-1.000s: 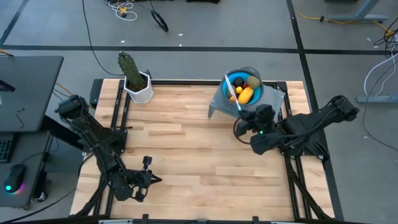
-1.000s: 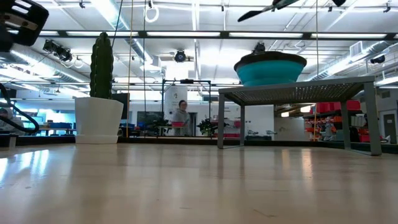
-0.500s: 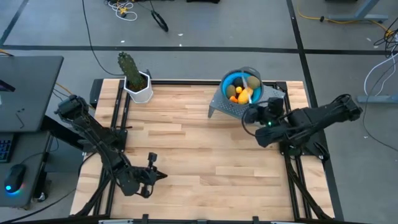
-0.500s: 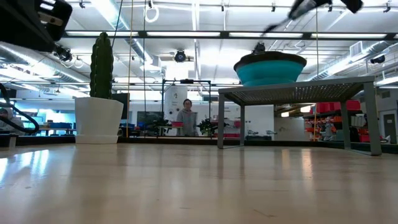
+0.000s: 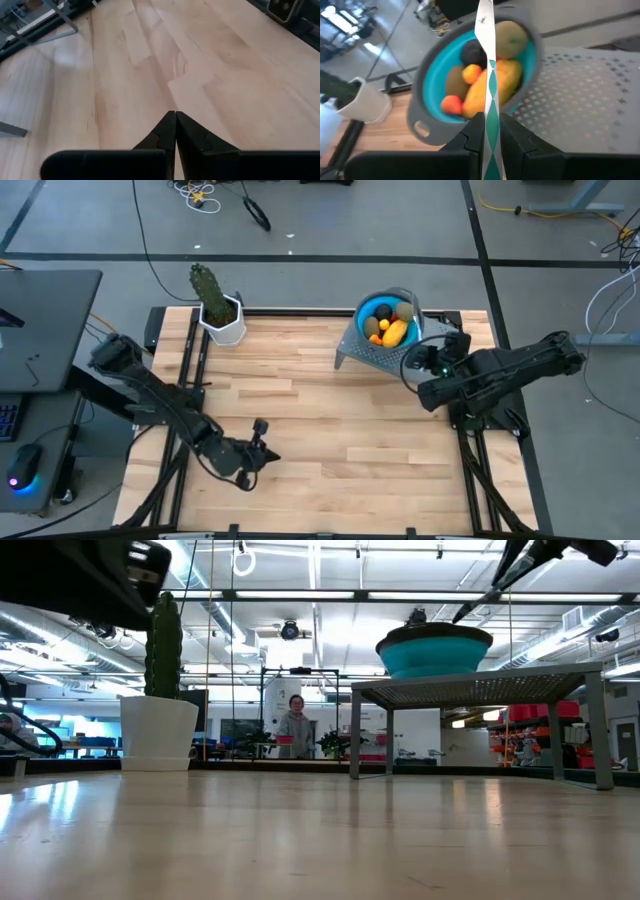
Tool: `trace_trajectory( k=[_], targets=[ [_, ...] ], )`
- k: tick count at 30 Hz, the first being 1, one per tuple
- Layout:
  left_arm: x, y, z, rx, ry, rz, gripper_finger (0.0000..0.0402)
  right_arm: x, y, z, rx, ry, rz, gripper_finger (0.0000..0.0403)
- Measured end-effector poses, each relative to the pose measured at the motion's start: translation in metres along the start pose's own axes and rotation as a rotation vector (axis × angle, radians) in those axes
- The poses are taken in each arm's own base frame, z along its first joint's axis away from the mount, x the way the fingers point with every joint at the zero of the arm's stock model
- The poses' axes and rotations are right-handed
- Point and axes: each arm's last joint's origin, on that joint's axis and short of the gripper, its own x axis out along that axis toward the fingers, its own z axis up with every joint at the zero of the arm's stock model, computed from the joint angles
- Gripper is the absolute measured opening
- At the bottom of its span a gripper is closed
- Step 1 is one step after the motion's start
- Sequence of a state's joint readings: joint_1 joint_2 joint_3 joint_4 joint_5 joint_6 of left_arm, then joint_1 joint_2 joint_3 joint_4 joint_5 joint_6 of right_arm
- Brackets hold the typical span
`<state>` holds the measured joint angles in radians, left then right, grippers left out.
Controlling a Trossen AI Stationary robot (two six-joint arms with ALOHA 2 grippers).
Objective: Pick & Place Fruit
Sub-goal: Put the green table knife on the shelf
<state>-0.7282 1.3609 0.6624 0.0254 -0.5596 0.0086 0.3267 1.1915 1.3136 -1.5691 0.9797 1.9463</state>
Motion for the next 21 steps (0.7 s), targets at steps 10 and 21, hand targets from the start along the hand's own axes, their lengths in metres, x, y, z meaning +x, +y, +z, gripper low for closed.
trace_trajectory(
  k=[10,21],
  targets=[
    [0.019,0.032,0.005,-0.002,-0.047,-0.111,0.0018,0.01,-0.003,0.006,0.03,0.091,-0.098,0.0043],
    [0.03,0.061,0.002,-0.023,-0.055,-0.152,0.0018,0.014,-0.006,0.017,0.042,0.007,-0.096,0.0044]
  ],
)
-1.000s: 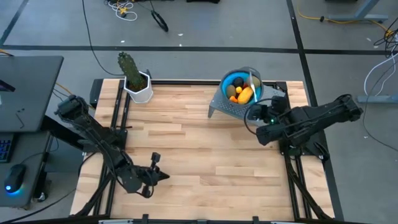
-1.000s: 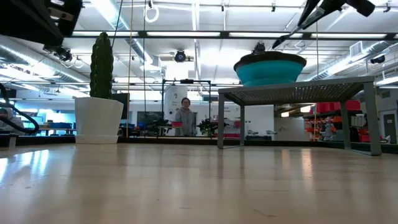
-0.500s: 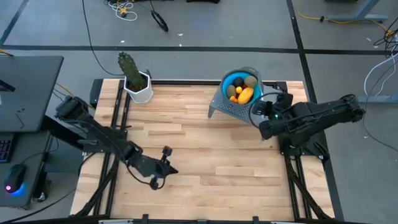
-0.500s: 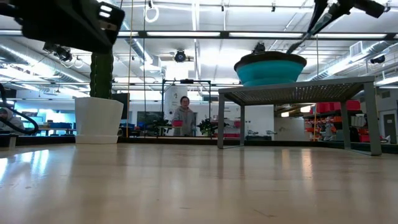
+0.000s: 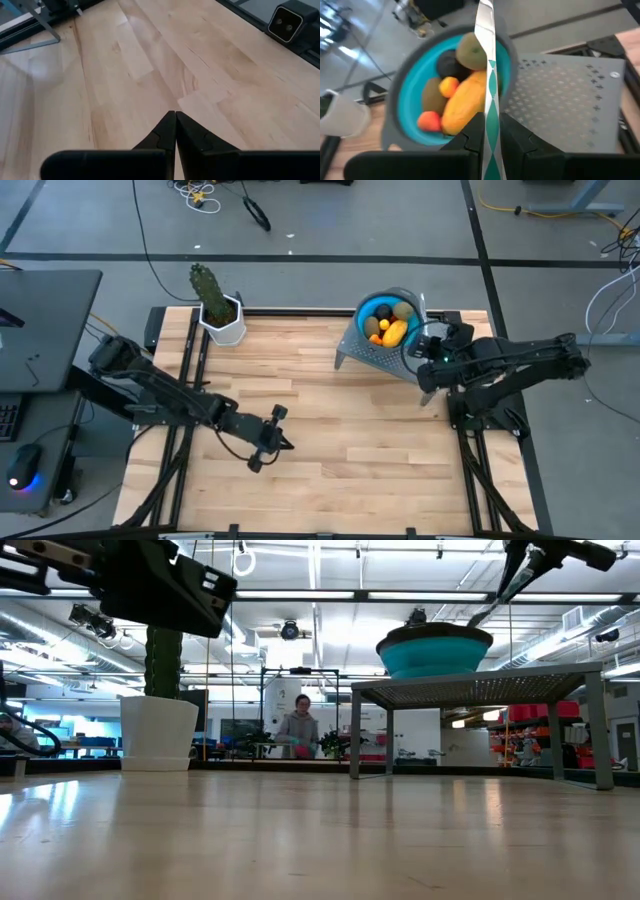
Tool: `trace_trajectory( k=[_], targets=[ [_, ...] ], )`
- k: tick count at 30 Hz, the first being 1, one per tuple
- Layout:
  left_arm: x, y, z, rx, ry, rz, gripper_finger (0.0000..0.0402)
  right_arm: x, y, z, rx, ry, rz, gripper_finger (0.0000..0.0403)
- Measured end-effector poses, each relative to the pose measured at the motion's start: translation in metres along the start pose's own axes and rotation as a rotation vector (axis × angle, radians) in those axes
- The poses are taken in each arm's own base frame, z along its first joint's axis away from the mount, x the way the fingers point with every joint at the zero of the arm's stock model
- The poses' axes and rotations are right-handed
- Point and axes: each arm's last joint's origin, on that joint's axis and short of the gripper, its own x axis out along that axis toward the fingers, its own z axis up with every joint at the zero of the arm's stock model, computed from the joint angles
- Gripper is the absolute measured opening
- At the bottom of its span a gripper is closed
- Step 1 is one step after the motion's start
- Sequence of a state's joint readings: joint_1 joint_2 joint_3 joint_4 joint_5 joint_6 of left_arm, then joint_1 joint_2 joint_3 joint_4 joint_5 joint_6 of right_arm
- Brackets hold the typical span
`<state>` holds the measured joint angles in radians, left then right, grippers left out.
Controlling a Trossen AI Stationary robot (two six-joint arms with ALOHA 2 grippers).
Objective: Pick & Place Fruit
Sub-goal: Put the green table knife on the shelf
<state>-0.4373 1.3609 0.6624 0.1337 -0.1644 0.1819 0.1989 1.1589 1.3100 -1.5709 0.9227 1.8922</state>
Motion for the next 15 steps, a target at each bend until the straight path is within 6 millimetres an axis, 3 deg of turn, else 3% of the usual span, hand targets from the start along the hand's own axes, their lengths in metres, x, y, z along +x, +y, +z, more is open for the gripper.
trace_trajectory(
  k=[10,15],
  targets=[
    [0.002,0.011,-0.003,-0.019,0.002,-0.072,0.0018,0.018,-0.005,0.02,-0.015,0.02,-0.13,0.0044],
    [0.002,0.011,-0.004,-0.015,0.002,-0.073,0.0018,0.026,-0.011,0.03,0.0,0.112,-0.199,0.0044]
  ],
)
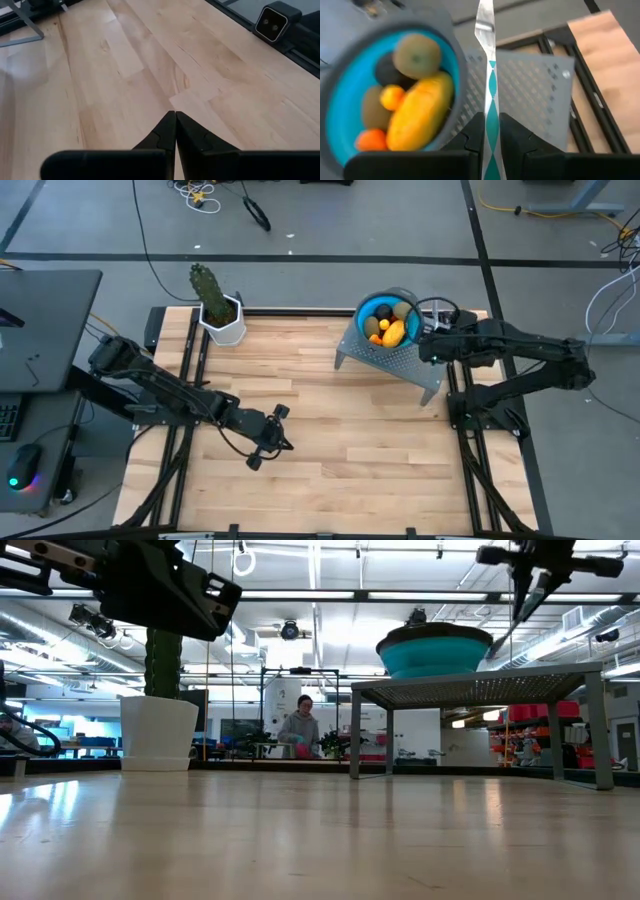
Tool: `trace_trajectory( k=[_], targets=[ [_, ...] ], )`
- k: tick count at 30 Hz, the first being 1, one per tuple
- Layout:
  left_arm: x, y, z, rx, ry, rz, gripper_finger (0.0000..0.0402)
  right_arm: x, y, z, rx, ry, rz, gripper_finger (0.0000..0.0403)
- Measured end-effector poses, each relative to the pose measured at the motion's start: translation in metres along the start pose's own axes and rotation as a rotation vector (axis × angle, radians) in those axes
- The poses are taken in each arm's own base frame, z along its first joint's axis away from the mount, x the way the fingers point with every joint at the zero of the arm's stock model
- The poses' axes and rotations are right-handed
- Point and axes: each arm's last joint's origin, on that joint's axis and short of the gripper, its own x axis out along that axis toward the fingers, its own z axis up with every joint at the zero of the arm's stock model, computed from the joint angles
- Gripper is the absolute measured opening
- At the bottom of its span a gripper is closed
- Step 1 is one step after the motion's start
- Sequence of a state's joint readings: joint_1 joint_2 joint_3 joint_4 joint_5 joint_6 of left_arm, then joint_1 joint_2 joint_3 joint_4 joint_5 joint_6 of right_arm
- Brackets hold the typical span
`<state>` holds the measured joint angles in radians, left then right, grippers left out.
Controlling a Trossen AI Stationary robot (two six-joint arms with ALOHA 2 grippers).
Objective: Pick & Place Fruit
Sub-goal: Put the green table knife on the shelf
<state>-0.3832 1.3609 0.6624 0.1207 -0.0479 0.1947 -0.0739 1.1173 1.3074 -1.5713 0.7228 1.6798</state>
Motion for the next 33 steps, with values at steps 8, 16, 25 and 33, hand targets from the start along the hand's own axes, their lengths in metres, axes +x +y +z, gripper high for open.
trace_trajectory(
  k=[8,16,25,33],
  targets=[
    [0.0,0.003,0.0,0.002,-0.004,0.009,0.0018,0.028,-0.005,-0.024,-0.008,0.062,-0.14,0.0044],
    [0.0,0.003,0.0,-0.004,-0.004,0.008,0.0018,0.049,-0.018,-0.047,0.072,0.017,-0.216,0.0044],
    [0.0,0.003,0.0,-0.005,-0.004,0.009,0.0018,0.06,-0.013,-0.068,0.089,0.019,-0.165,0.0044],
    [0.0,0.003,0.0,-0.014,-0.002,0.008,0.0018,0.065,-0.007,-0.076,0.073,0.039,-0.177,0.0044]
  ],
)
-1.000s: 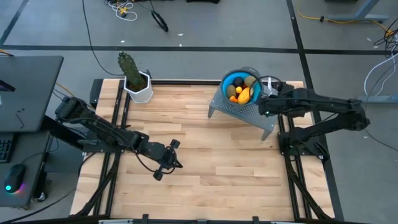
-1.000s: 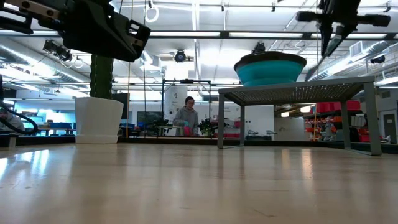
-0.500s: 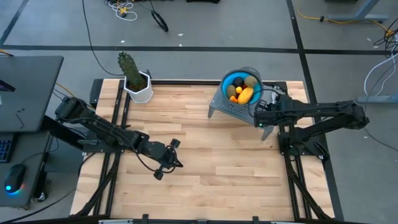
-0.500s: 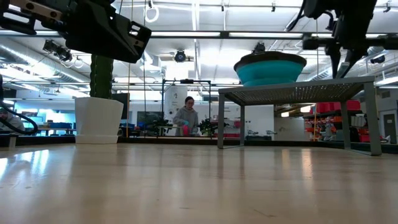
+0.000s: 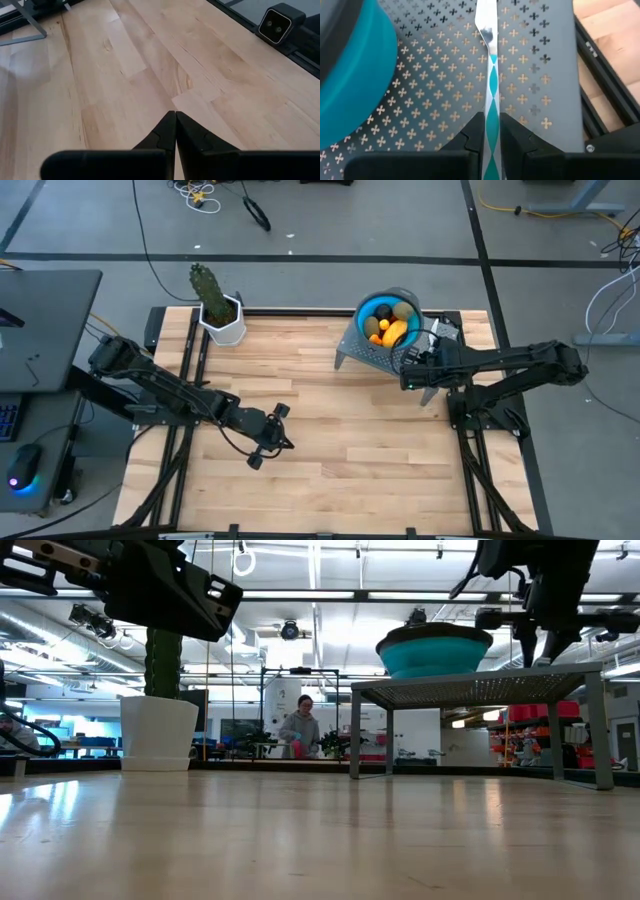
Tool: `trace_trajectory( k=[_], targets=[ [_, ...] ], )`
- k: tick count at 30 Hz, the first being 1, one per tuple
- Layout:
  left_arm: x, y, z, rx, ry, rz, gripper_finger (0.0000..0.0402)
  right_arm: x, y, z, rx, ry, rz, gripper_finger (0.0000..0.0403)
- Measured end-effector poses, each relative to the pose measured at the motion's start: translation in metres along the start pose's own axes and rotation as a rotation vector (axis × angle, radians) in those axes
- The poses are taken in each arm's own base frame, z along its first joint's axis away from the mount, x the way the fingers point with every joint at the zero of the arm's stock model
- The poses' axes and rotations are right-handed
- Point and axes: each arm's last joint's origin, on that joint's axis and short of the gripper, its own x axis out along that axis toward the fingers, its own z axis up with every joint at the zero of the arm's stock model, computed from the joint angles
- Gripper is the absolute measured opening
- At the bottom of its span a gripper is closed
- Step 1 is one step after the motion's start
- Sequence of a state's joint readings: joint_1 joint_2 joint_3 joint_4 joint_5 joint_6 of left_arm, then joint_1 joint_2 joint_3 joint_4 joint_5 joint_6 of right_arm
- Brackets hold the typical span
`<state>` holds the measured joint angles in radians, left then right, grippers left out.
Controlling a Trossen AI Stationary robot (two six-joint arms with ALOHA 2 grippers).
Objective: Pick & Place Fruit
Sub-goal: Put the green table knife on the shelf
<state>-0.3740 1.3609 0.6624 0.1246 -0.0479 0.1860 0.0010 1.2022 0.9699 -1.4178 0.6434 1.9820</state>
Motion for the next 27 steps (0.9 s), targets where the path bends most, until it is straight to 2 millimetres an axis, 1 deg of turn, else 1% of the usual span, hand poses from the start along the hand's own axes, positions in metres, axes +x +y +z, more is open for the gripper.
trace_trajectory(
  k=[11,27],
  targets=[
    [0.0,0.0,0.0,-0.003,0.0,0.0,0.0018,-0.0001,0.0037,-0.0021,0.019,0.027,0.028,0.0044],
    [0.0,-0.0001,-0.0005,-0.002,0.005,-0.001,0.0018,-0.0023,0.0028,-0.0049,-0.005,0.033,0.039,0.0045]
  ],
)
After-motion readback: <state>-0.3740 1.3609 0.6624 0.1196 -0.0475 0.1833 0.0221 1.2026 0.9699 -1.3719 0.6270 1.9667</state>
